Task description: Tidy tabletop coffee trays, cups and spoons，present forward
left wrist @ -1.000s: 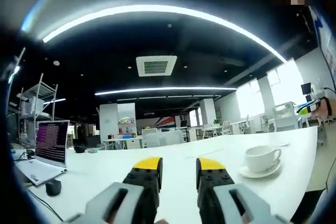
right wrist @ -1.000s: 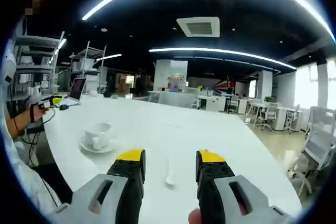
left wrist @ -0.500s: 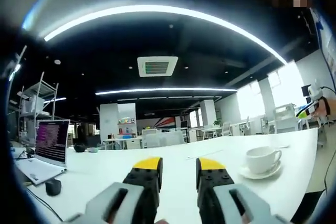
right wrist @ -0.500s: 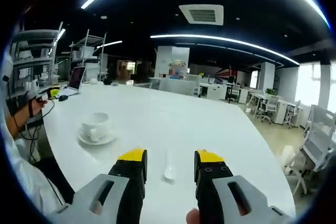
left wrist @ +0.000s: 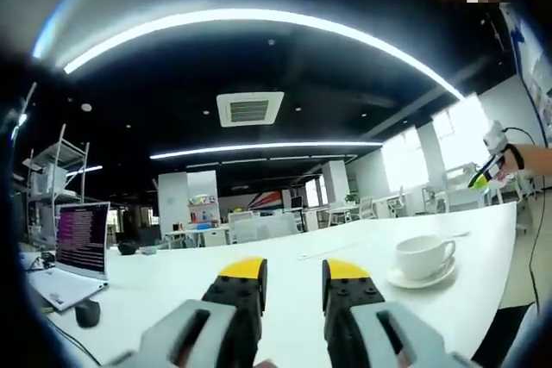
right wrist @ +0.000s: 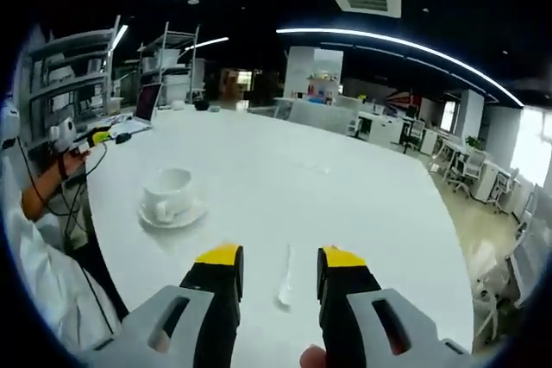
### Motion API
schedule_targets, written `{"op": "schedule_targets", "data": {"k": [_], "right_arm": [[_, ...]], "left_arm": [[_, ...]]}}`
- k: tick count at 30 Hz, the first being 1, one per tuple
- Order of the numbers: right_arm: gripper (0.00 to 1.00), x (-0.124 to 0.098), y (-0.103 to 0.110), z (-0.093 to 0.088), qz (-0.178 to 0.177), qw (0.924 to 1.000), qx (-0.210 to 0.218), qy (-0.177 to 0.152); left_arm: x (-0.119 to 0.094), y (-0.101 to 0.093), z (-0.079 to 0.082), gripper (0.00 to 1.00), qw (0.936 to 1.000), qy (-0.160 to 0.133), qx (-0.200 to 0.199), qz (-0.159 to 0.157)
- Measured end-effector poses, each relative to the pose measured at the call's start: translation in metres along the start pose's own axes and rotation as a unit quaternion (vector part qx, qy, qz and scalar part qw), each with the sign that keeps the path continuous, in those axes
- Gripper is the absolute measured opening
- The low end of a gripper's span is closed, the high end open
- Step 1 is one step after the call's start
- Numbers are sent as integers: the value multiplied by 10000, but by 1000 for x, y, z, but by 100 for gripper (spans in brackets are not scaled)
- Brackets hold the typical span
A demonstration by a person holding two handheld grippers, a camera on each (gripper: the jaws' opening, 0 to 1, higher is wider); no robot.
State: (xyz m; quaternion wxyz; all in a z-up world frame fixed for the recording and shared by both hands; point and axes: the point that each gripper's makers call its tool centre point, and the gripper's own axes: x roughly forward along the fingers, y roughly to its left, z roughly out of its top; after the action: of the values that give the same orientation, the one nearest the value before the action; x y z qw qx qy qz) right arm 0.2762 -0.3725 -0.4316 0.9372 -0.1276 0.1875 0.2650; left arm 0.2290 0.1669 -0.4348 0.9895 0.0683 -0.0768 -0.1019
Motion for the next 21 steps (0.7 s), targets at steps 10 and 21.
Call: {"op": "schedule_targets", "data": {"k": [10,21], "right_arm": [[33,23,-9,5,251,9987,-206,404],[32,55,-13,-16,541,9913,-166,1191]], "left_arm": [[-7,-21,-3,28,9978,284,125,-593],[-17,-32,-2,28,9933,490,87,-1046]]}}
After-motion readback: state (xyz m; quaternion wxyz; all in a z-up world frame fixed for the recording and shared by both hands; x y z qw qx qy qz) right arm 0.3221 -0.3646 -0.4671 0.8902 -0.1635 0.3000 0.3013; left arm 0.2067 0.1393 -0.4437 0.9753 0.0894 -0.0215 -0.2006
